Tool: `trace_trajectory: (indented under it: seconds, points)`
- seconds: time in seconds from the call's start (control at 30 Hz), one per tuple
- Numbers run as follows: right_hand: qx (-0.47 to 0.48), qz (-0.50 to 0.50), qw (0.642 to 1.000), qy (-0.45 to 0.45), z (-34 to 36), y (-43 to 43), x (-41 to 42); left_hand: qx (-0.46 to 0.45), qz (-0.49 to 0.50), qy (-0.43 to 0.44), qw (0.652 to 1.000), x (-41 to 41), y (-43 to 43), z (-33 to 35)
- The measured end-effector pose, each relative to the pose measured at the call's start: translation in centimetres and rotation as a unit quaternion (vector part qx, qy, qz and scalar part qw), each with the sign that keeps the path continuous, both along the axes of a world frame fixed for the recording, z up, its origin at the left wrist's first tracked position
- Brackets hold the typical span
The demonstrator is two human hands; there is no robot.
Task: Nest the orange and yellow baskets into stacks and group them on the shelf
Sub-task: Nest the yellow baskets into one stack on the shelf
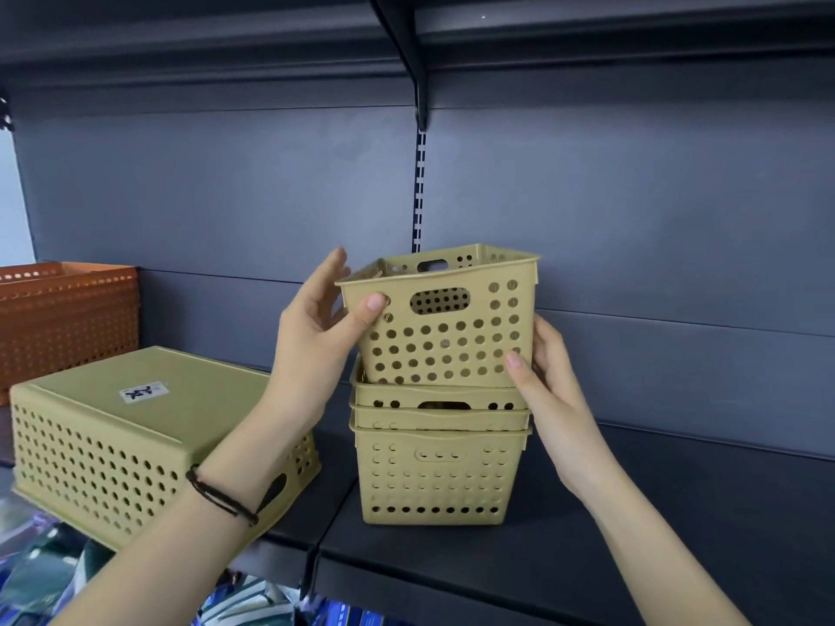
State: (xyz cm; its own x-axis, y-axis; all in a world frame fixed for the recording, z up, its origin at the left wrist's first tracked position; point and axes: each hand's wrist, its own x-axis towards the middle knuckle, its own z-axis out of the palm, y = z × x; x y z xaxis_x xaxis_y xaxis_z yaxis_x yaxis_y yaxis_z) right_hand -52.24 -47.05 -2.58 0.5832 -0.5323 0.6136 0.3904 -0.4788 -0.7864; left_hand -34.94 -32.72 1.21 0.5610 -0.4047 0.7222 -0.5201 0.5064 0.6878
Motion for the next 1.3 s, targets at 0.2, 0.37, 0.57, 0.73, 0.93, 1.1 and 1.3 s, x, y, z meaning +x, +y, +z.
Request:
trace_trajectory:
  seconds: [0.2,0.37,0.57,0.73,0.93,1.1,1.3]
  points:
    - [-0.015,0.005,1.0,0.021,-0.5,0.1,0.0,0.029,-0.001,0.02,0.999,-0.6,0.0,-1.7]
    - [-0.016,-0.014,0.999,0.024,-1.5,-0.1,-0.4,0.026,0.008,-0.014,1.0,-1.1,0.3,-1.4]
    - [0.004,-0.063,0.997,0.044,-2.3,0.2,-0.2,0.069,-0.014,0.002,0.997,-1.4,0.2,-2.6]
    - [0.002,-0.075,0.997,0.023,-2.9,0.2,0.2,0.089,-0.03,0.024,0.995,-1.3,0.4,-4.3]
    - [-0.047,-0.063,0.997,0.01,-3.1,0.9,0.2,0.088,-0.023,0.044,0.995,-1.5,0.9,-6.1]
    - [-0.035,-0.038,0.999,-0.008,-3.3,1.9,0.4,0.118,-0.026,0.036,0.992,-1.1,1.5,-6.0]
    - [-0.024,-0.049,0.998,-0.015,-3.6,2.0,0.6,0.204,0.105,-0.079,0.97,0.4,6.0,-4.1]
